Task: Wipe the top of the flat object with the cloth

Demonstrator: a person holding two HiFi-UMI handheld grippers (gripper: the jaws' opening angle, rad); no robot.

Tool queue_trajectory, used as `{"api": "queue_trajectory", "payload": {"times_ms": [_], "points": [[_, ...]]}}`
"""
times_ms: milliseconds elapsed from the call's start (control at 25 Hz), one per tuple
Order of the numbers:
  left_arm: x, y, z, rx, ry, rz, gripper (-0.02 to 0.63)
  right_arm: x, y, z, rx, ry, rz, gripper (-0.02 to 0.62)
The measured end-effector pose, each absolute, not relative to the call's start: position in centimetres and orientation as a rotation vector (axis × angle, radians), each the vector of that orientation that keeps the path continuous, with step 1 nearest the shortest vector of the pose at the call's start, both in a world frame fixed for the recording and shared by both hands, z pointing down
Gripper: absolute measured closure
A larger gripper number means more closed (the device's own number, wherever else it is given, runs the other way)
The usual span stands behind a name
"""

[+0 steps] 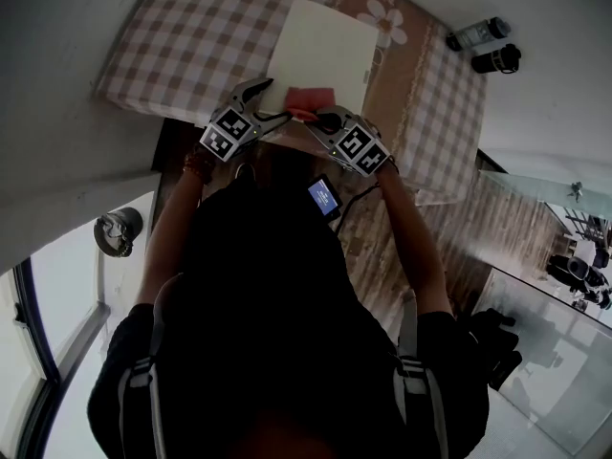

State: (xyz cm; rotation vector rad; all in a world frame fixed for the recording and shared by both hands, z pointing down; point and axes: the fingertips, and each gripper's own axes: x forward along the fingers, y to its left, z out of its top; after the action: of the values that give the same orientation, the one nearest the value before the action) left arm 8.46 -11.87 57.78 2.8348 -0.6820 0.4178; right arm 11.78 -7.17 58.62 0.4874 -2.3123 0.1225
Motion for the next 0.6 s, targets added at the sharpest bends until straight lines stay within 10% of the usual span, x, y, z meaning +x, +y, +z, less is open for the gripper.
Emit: {"api": "queue_trajectory", "payload": {"times_ms": [600], "points": [[8.8,-11.5,58.5,2.925,-0.658,0.554,0.209,15.4,-9.9,51.5,0.353,-2.481,0.119,0.577]]}}
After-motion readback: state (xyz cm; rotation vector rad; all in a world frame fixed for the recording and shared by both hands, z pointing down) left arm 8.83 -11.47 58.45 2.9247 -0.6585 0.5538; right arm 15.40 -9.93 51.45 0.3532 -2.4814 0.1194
